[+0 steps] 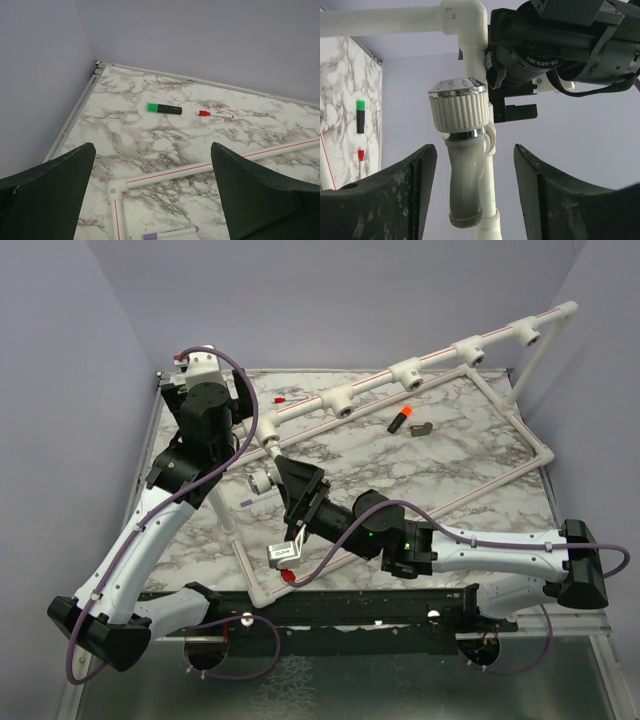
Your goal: Install the water faucets
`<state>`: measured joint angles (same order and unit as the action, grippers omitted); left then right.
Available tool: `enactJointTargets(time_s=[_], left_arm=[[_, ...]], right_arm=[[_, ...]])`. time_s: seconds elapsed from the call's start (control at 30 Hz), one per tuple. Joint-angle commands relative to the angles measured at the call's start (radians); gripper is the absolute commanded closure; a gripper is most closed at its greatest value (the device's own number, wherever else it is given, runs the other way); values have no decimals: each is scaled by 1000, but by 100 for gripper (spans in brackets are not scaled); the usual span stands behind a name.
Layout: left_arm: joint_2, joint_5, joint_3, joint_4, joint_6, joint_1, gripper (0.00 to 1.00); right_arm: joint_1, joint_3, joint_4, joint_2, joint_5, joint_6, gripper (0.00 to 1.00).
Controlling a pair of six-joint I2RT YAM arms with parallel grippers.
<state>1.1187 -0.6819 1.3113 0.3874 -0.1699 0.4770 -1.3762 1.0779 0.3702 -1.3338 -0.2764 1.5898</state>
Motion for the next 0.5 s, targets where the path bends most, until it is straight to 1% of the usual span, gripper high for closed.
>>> enactJointTargets(time_s=[0.0,0.13,0.23,0.3,0.4,0.43,0.47], left_arm=[[-22,32,-39,78,27,6,1],[-26,27,-41,77,27,9,1],[-25,27,-43,78,27,12,1],[-25,25,-46,76,27,12,1],[-26,24,-46,76,27,14,1],[-26,23,-46,76,27,14,1],[-27,21,-46,76,27,14,1]], right_arm=[[-16,-10,49,-25,-49,55,36],[-25,-14,64,-37,-67,49,48],[-34,-23,90,-42,-83,45,59],[-43,-27,108,-48,-90,27,71],[-55,-33,161,-67,-124,-3,94],[-59,-39,189,-76,-140,-13,99],[-65,-46,238,-85,-155,-30,100]])
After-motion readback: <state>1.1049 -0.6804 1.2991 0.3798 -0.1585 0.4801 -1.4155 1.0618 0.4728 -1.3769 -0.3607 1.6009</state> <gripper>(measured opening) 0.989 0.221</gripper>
